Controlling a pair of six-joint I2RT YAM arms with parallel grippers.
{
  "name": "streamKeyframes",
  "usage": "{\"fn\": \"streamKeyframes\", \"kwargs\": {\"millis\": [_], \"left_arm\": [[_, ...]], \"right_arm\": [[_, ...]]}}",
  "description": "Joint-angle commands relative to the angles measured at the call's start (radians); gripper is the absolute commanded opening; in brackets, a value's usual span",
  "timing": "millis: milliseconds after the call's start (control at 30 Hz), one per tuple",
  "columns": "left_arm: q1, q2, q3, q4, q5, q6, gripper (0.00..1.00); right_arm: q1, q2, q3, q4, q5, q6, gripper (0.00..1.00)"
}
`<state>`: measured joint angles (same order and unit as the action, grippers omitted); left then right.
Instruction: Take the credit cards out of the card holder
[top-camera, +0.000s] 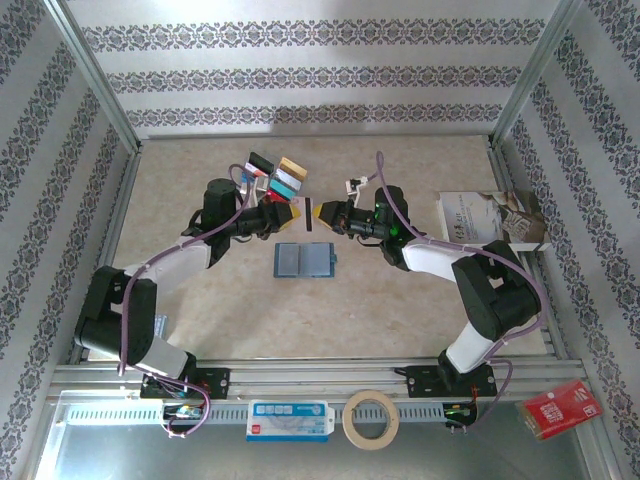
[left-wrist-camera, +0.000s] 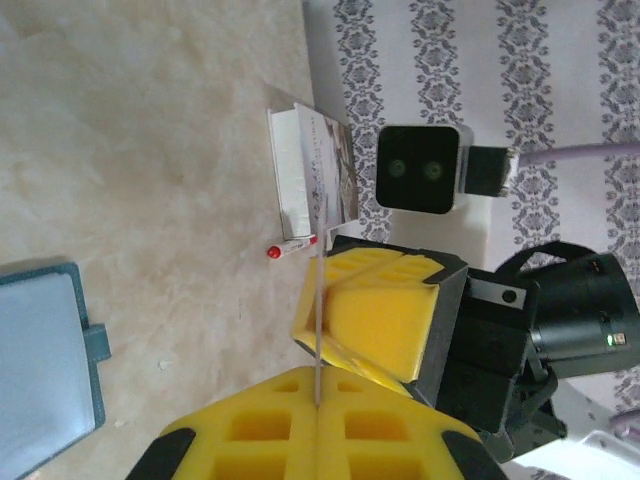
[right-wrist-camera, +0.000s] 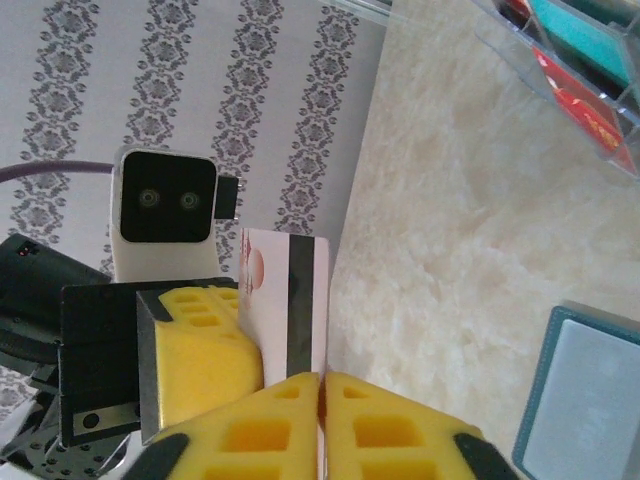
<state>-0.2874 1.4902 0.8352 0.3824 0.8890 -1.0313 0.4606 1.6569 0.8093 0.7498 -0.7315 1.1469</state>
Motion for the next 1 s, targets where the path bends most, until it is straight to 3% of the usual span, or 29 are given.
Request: {"fn": "streamKeyframes", "kwargs": {"millis": [0,133,300,467,733,967], "left_arm": [[0.003,-0.031,0.006,0.060,-0.013,-0.030,0.00],[0.002,-0.035,-0.030,0.204,-0.062,-0.137,0.00],[0.003,-0.015,-0.053,0.315,-0.101,-0.220,0.00],[0.003,-0.006,-0.058,0.321,-0.122,-0.233,0.00],[0.007,-0.009,-0.065,0.262,-0.129,-0.210,0.00],[0.083,-0.070,-0.114,0.006,-0.254,-0.105,0.39]], "right_arm": [[0.001,0.007,0.019,0.070,-0.017,0.028,0.23],[0.013,0.009,0.015,0.108,-0.018,0.055,0.35],[0.030,0.020,0.019,0.175,-0.020,0.113,0.38],[0.040,0.042,0.027,0.256,-0.032,0.167,0.28],[0.039,0.045,0.035,0.244,-0.014,0.145,0.03],[0.030,0.012,0.080,-0.065,0.013,-0.105,0.00]]}}
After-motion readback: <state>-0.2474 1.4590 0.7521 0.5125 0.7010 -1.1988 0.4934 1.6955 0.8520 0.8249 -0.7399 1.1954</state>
